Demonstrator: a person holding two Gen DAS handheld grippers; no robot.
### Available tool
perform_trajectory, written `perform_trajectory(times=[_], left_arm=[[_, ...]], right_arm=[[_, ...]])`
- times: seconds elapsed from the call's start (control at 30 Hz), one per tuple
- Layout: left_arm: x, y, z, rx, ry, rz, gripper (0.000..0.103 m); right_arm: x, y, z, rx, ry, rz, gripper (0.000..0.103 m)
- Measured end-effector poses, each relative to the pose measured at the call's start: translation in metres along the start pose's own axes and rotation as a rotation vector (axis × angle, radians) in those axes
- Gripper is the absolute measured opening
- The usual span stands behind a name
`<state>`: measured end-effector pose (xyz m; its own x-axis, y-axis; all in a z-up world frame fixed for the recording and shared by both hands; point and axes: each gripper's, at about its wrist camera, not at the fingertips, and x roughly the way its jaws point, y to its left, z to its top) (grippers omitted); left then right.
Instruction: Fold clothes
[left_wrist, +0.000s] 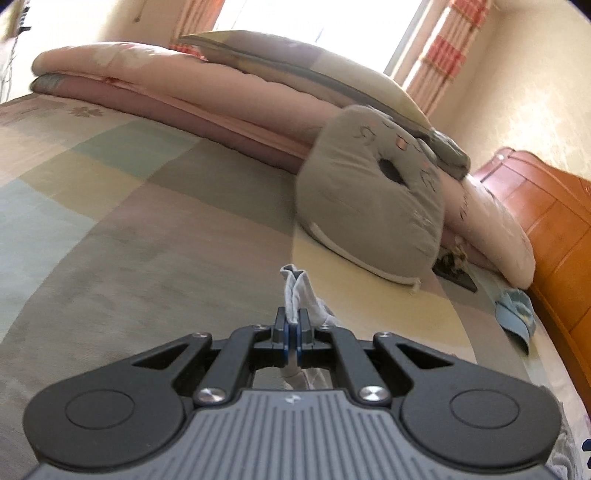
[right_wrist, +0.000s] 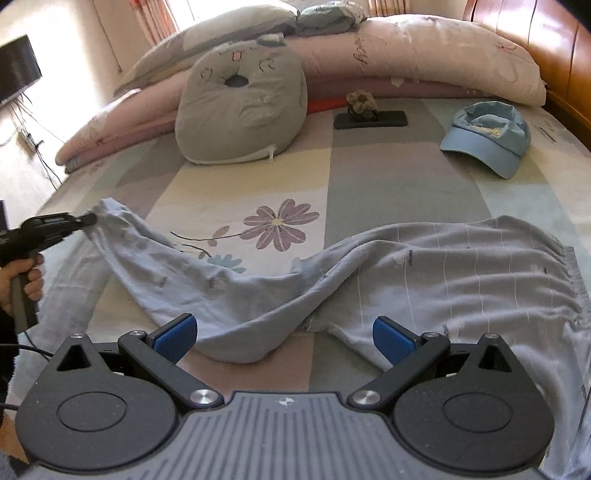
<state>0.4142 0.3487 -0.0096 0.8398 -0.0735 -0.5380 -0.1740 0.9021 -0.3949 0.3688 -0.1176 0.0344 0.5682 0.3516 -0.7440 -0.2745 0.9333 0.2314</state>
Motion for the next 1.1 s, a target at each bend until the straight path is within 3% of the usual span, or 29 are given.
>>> perform_trajectory(times=[0.33, 0.5, 0.67, 0.83, 0.9, 0.93, 1.03, 1.1], left_arm=[[-0.013, 0.033, 0.024, -0.055, -0.093, 0.054, 0.002], [-0.021, 0.032, 0.018, -0.059, -0.105, 0.069, 0.002], [-0.019, 0.035, 0.010, -0.071, -0.086, 0.095, 0.002], [-0.021, 0.032, 0.008, -0.077, -0.083, 0.108, 0.002], [-0.023, 0.030, 0.009, -0.079, -0.086, 0.111, 0.002], [-0.025, 0.028, 0.010, -0.078, -0.091, 0.115, 0.002], [-0.034, 0.022, 0.011, -0.076, -0.111, 0.126, 0.002], [-0.042, 0.019, 0.010, -0.080, -0.127, 0.136, 0.002]], right_arm=[[0.028, 0.019, 0.019, -0.088, 0.049, 0.010, 0.103], [0.035, 0.015, 0.020, -0.113, 0.060, 0.017, 0.101], [0.053, 0.015, 0.010, -0.263, 0.119, -0.004, 0.067], [0.087, 0.016, -0.009, -0.510, 0.185, -0.109, 0.051], [0.102, 0.013, -0.016, -0.592, 0.216, -0.132, 0.034], [0.104, 0.011, -0.017, -0.610, 0.229, -0.124, 0.013], [0.099, 0.009, -0.017, -0.648, 0.261, -0.078, 0.004], [0.096, 0.007, -0.017, -0.673, 0.283, -0.048, 0.004]])
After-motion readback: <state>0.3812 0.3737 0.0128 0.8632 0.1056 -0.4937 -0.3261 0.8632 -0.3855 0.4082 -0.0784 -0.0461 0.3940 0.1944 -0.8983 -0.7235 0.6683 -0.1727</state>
